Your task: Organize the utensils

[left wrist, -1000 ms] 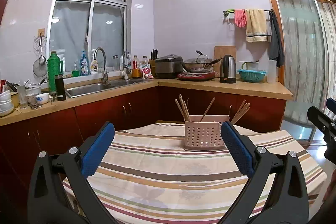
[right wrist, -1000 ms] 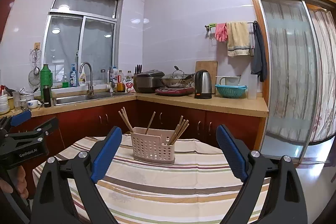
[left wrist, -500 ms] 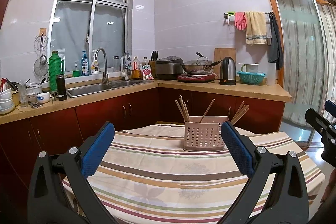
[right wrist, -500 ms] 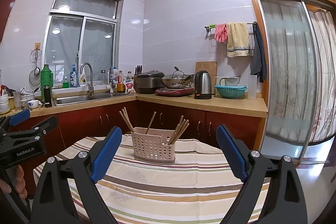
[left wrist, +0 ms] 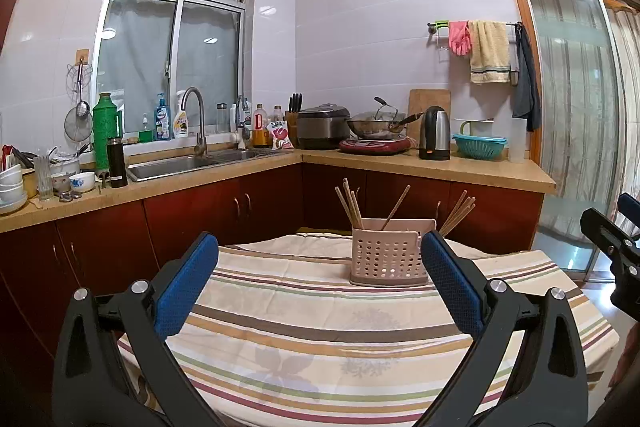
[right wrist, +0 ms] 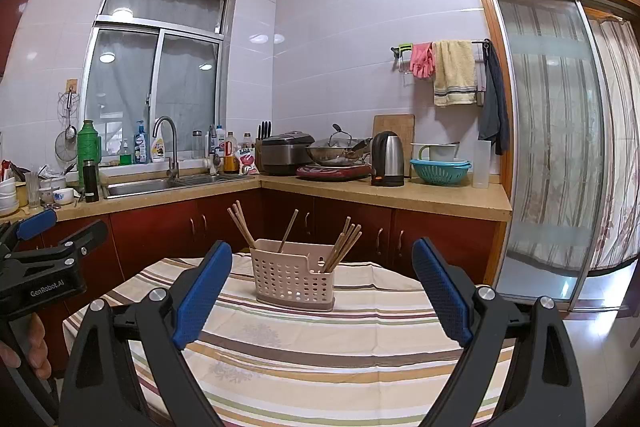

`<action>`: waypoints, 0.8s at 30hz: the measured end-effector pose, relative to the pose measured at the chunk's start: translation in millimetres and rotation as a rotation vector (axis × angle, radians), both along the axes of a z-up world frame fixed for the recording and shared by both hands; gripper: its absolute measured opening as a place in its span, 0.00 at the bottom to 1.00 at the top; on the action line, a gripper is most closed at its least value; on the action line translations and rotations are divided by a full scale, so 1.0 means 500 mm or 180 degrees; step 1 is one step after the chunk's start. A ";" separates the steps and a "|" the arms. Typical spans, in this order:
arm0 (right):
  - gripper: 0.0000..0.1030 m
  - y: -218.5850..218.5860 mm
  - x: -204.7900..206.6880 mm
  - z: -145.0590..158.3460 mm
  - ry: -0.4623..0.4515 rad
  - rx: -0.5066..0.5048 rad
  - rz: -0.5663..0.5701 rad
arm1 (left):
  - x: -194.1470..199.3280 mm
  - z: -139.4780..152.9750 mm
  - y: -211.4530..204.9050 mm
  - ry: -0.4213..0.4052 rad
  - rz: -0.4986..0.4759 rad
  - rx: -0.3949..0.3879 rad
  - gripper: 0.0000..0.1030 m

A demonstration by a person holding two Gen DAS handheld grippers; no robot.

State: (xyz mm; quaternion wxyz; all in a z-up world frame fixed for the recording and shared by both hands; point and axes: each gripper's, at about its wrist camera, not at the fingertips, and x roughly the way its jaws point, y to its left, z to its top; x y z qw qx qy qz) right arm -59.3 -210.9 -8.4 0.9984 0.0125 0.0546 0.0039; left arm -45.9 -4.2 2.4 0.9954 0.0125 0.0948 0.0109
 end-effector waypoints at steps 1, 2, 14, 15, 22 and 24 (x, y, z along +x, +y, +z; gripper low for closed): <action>0.86 0.000 0.000 0.000 0.0007 0.0002 0.0001 | 0.001 -0.001 0.000 -0.0004 -0.0002 0.0004 0.96; 0.86 0.000 0.000 0.000 0.0007 0.0004 0.0003 | 0.001 0.000 -0.001 -0.0009 0.0003 0.0007 0.96; 0.86 0.001 0.001 0.001 0.0008 0.0000 0.0003 | 0.004 -0.005 -0.001 -0.0003 0.0019 -0.0003 0.96; 0.86 0.001 0.001 0.001 0.0013 -0.0003 0.0004 | 0.004 -0.005 -0.001 -0.0003 0.0019 0.0002 0.96; 0.86 0.001 0.001 0.002 0.0015 -0.0001 0.0003 | 0.008 -0.009 0.004 0.0002 0.0037 -0.0043 0.96; 0.86 0.001 0.002 0.000 0.0024 0.0004 0.0009 | 0.009 -0.011 0.005 -0.0002 0.0051 -0.0045 0.96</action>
